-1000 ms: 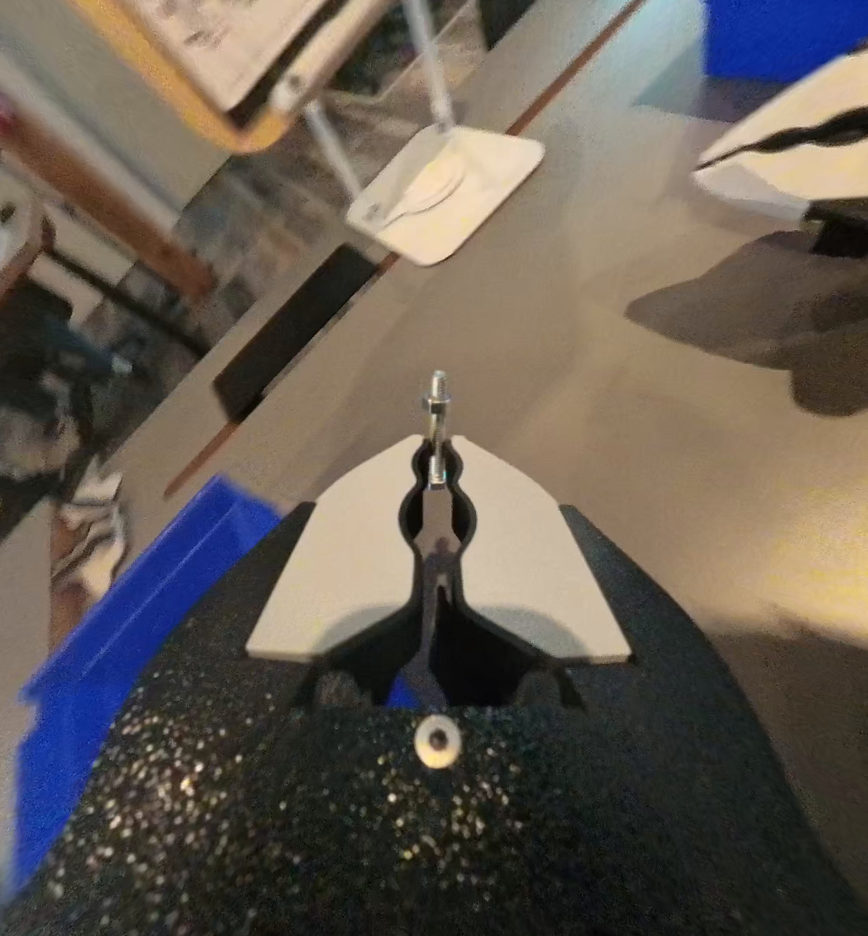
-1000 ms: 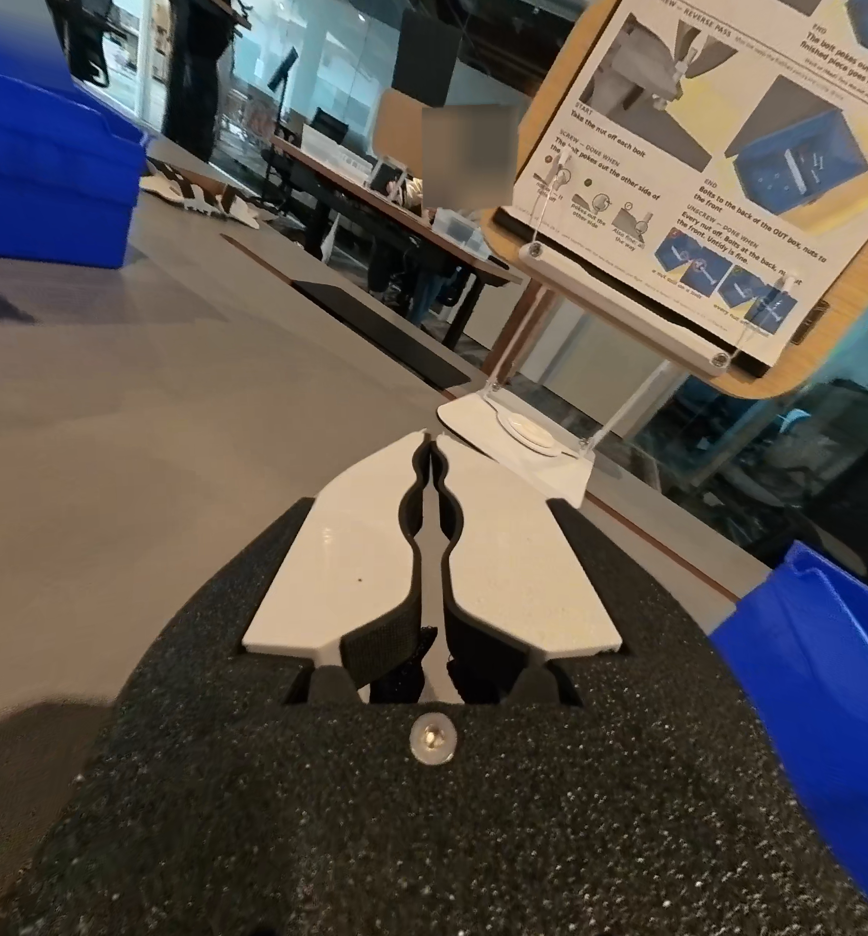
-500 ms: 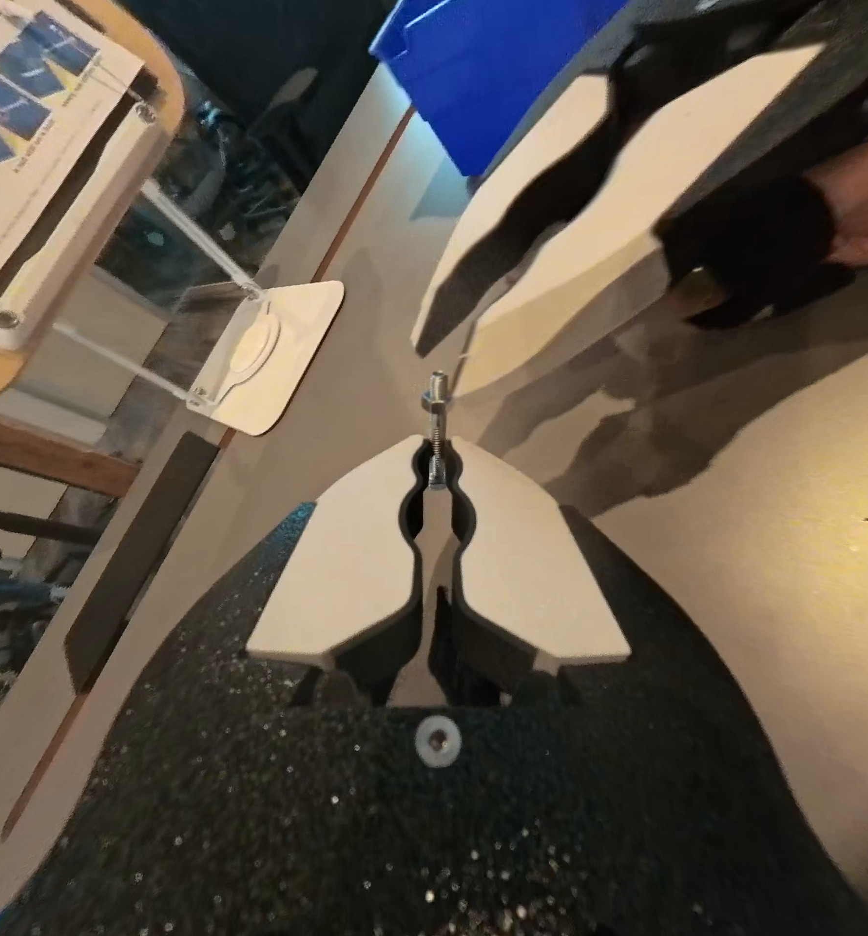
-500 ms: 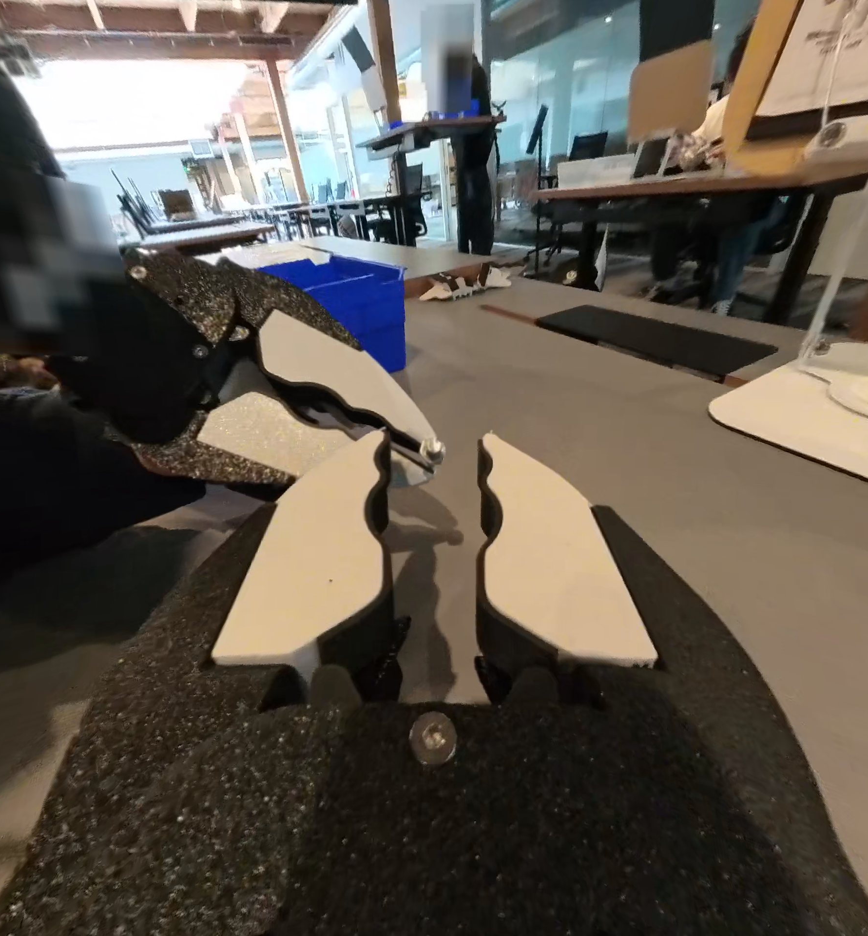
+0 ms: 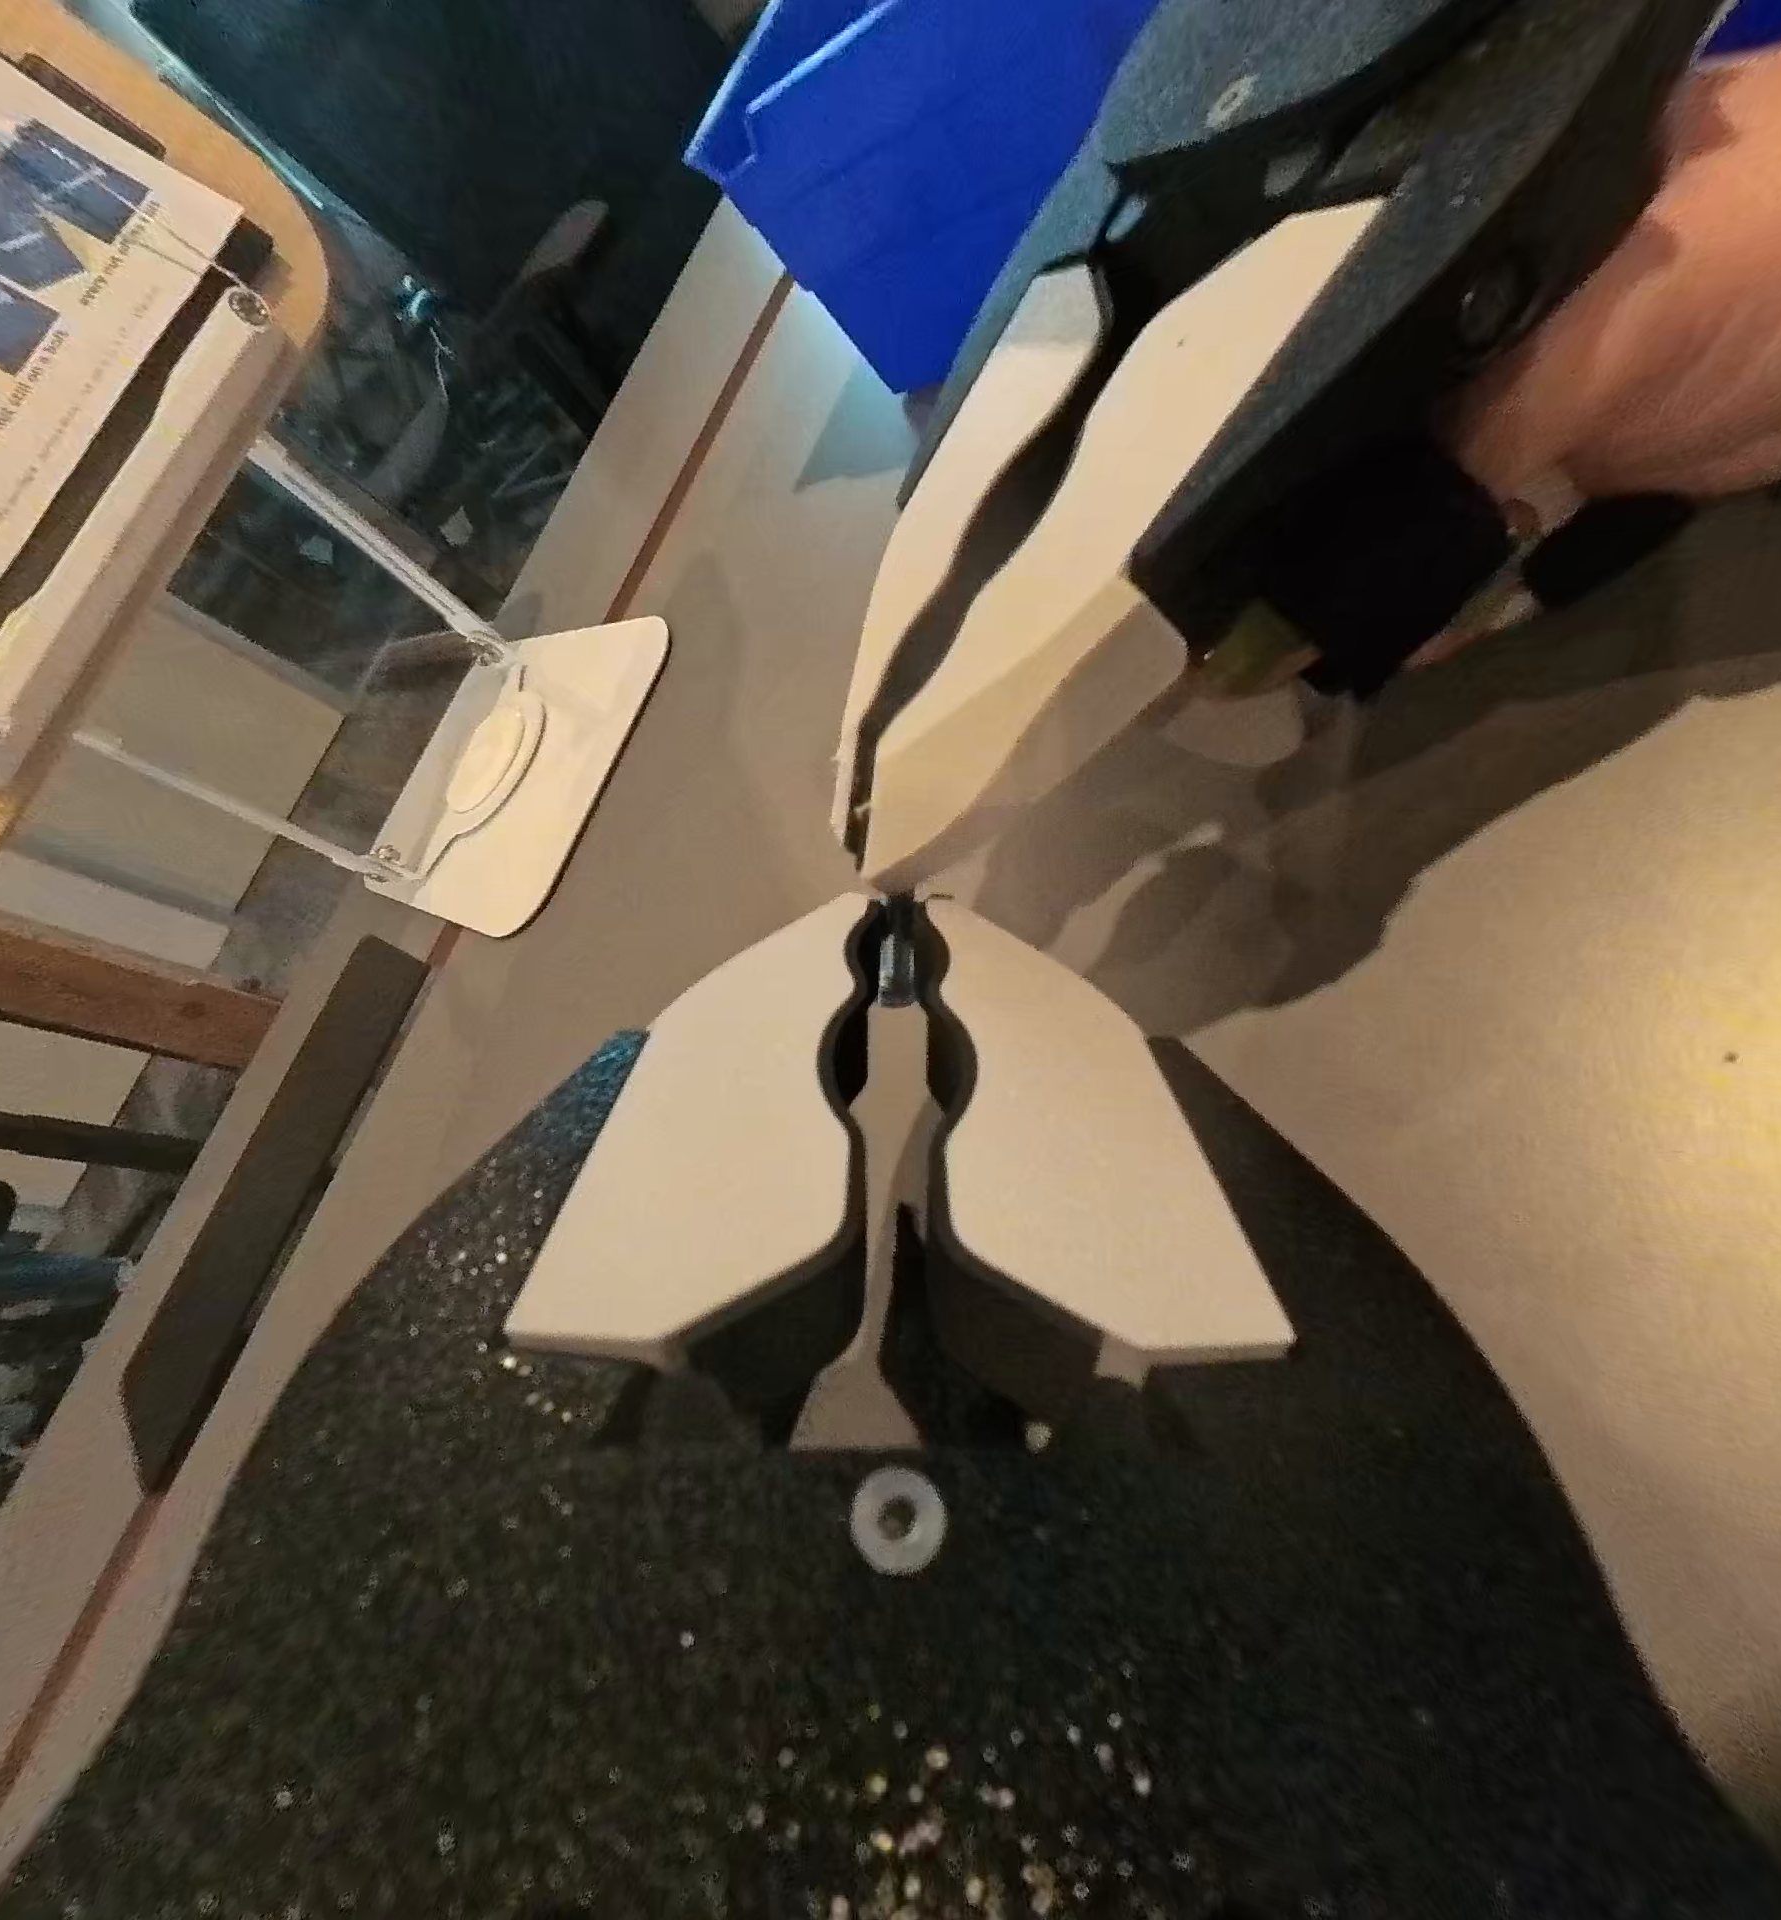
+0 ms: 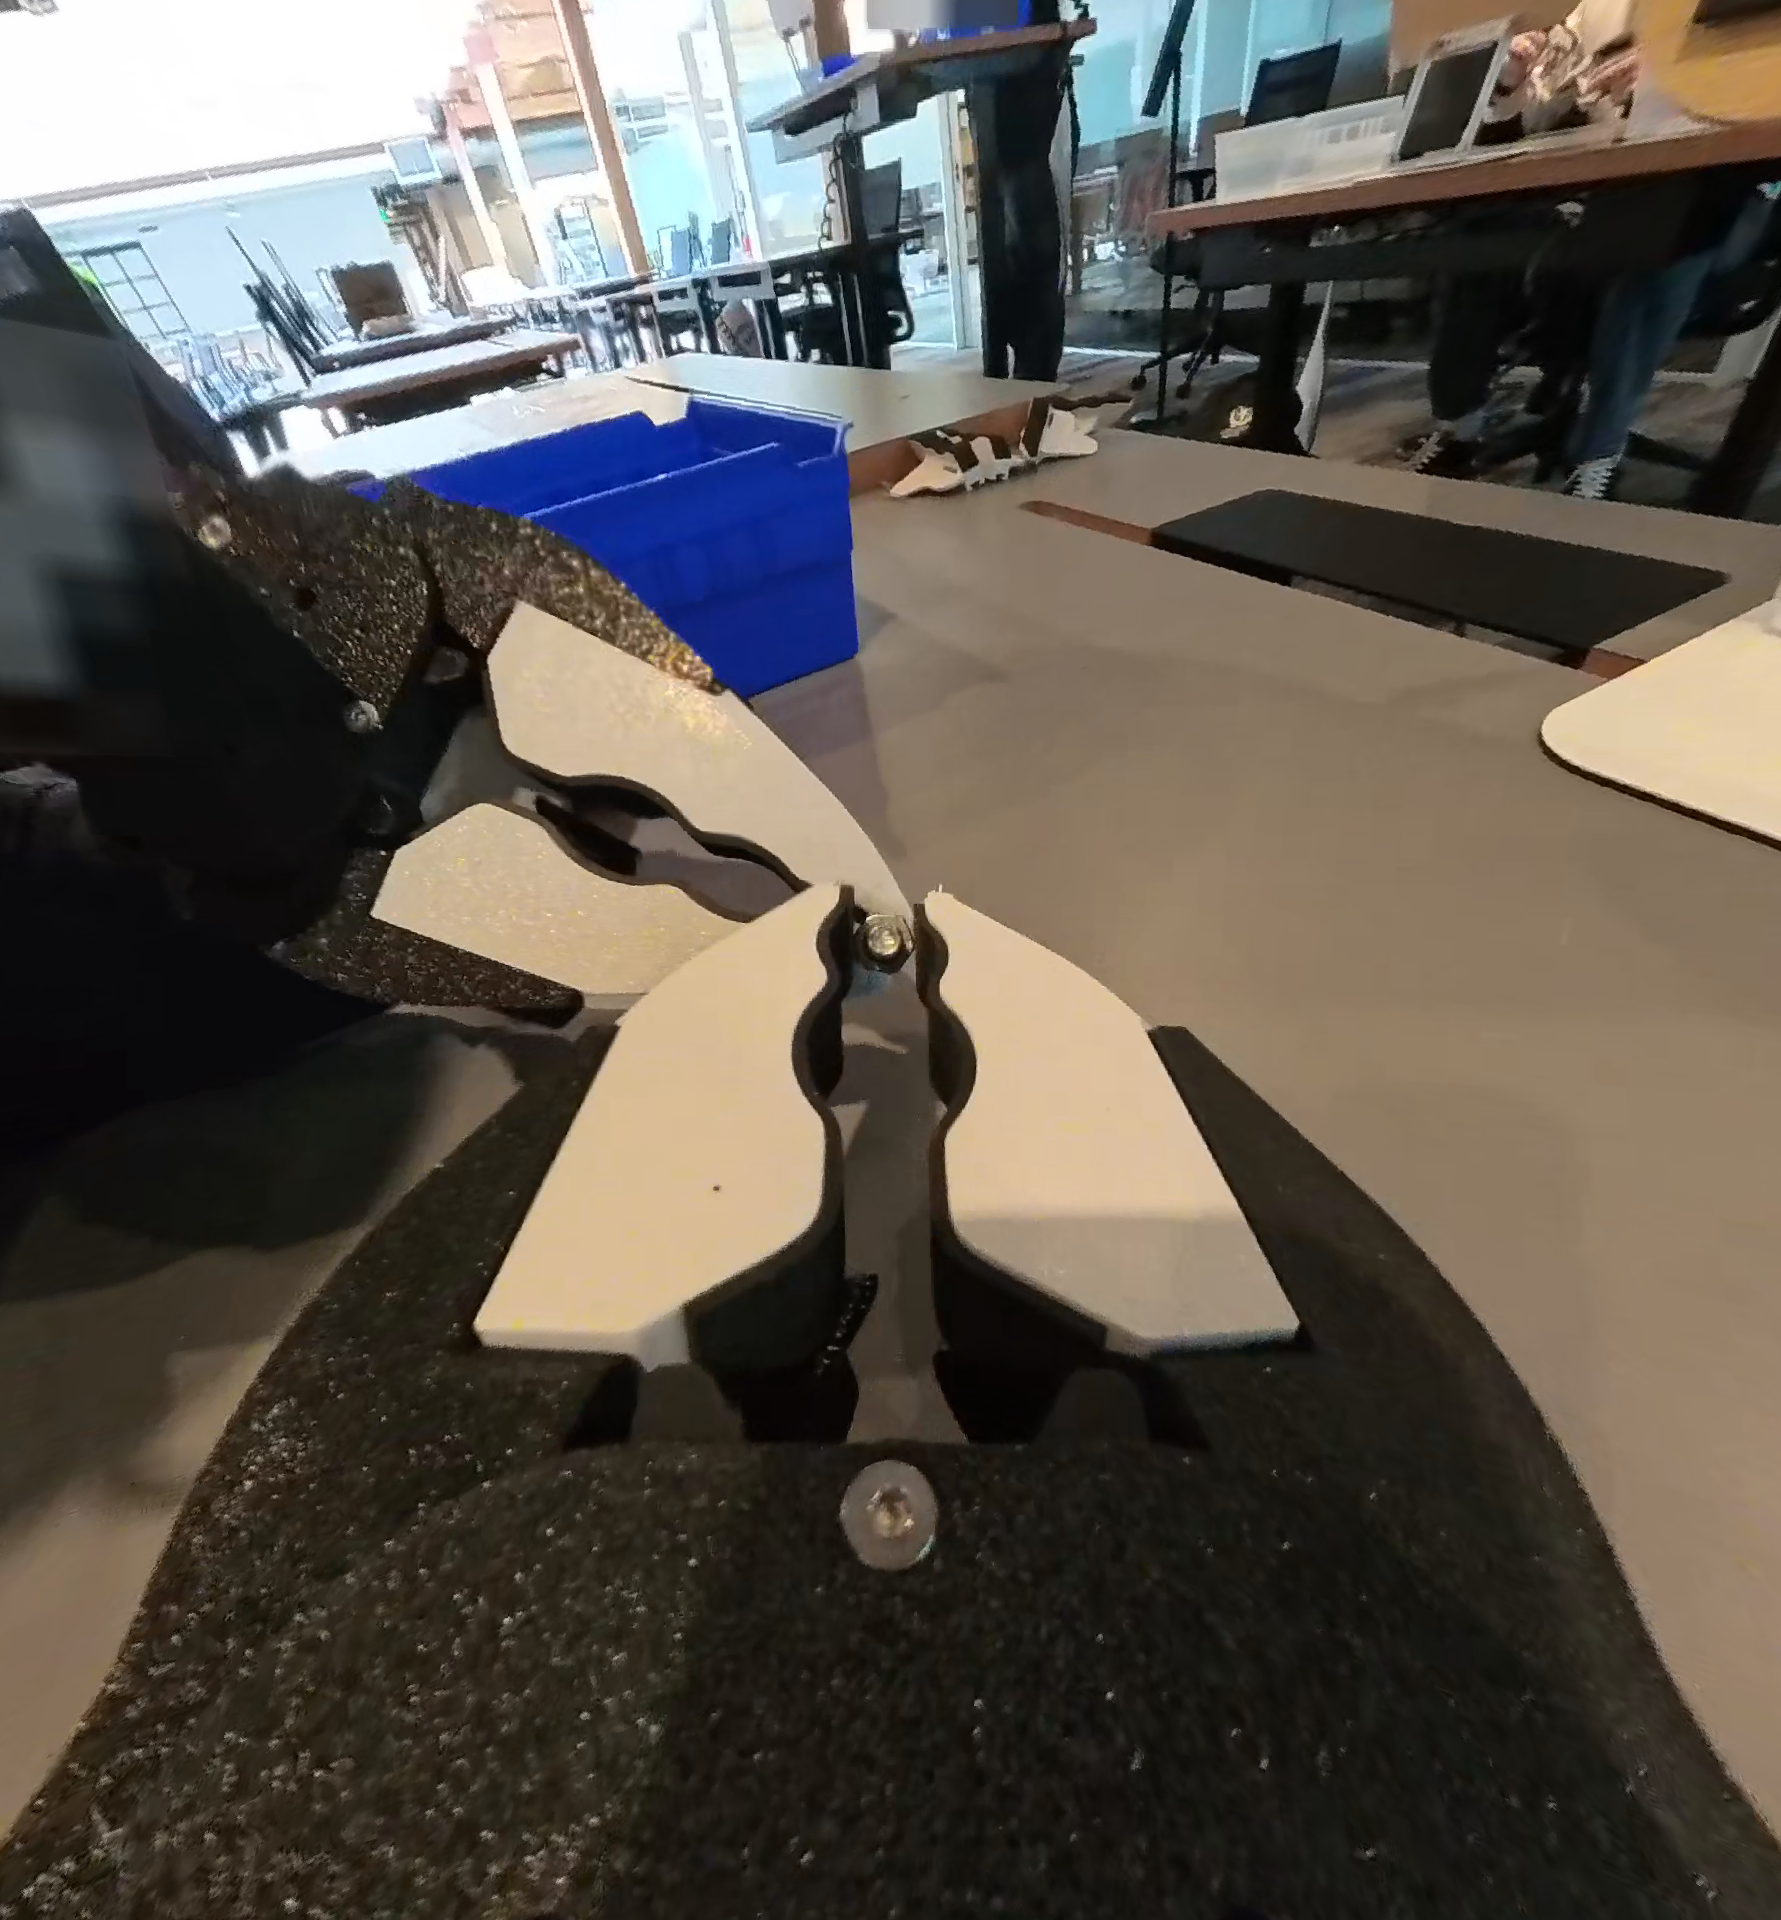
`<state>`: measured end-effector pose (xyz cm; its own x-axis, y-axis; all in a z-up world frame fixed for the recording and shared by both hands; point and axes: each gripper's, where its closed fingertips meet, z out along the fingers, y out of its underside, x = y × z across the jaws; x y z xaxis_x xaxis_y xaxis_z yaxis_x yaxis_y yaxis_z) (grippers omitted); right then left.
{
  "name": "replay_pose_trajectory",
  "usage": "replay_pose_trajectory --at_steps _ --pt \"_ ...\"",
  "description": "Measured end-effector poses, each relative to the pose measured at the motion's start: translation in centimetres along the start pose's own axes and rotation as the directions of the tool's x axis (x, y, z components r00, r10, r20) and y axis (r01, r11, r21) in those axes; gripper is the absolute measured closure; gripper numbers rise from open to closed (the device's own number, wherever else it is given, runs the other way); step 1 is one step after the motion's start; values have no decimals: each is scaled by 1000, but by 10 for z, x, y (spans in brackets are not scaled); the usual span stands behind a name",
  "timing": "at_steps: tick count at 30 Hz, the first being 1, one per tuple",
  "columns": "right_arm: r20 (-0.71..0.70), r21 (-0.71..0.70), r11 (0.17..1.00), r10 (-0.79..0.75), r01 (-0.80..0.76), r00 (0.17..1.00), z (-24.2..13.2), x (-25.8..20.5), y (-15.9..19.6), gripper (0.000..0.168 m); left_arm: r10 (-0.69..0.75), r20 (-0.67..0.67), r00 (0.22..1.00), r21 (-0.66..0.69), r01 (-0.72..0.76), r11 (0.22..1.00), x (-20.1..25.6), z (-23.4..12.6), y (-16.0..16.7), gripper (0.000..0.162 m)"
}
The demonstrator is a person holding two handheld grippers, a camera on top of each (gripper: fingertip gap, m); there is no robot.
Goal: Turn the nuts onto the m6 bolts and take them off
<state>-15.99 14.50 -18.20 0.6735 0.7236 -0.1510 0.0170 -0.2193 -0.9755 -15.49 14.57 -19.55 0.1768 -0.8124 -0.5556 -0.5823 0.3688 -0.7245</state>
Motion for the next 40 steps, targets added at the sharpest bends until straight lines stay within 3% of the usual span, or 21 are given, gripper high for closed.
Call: replay_pose_trajectory --at_steps 2,5,8,13,18,23,32,36,40 --pt "-9 21 999 26 -25 1000 -2 4 -3 158 -83 38 996 19 82 996 -6 0 -1 152" --pt "-2 55 996 75 -75 997 -6 8 -7 158 -161 17 987 -38 162 986 -8 4 10 105" --pt "8 70 993 97 -98 995 -7 10 -8 158 -146 -20 989 -56 145 988 -4 7 13 97" --pt "42 80 990 112 -115 993 -5 5 -10 158 -105 -26 994 -4 105 995 -1 8 4 118" --pt "66 84 988 124 -130 990 -5 2 -11 158 -97 -31 995 -17 97 995 0 12 6 122" --pt "79 87 987 132 -138 988 -5 1 -11 158 -61 -16 998 2 61 998 -1 12 5 150" --pt "51 74 989 125 -129 991 -3 3 -9 158 27 -21 999 -15 -28 1000 -3 17 9 151" --pt "41 66 992 109 -111 993 -2 3 -8 153 -36 -133 990 -56 29 998 8 26 16 151" --pt "17 62 992 111 -111 994 -9 10 -7 141 8 -240 971 -127 -40 991 16 32 29 151"
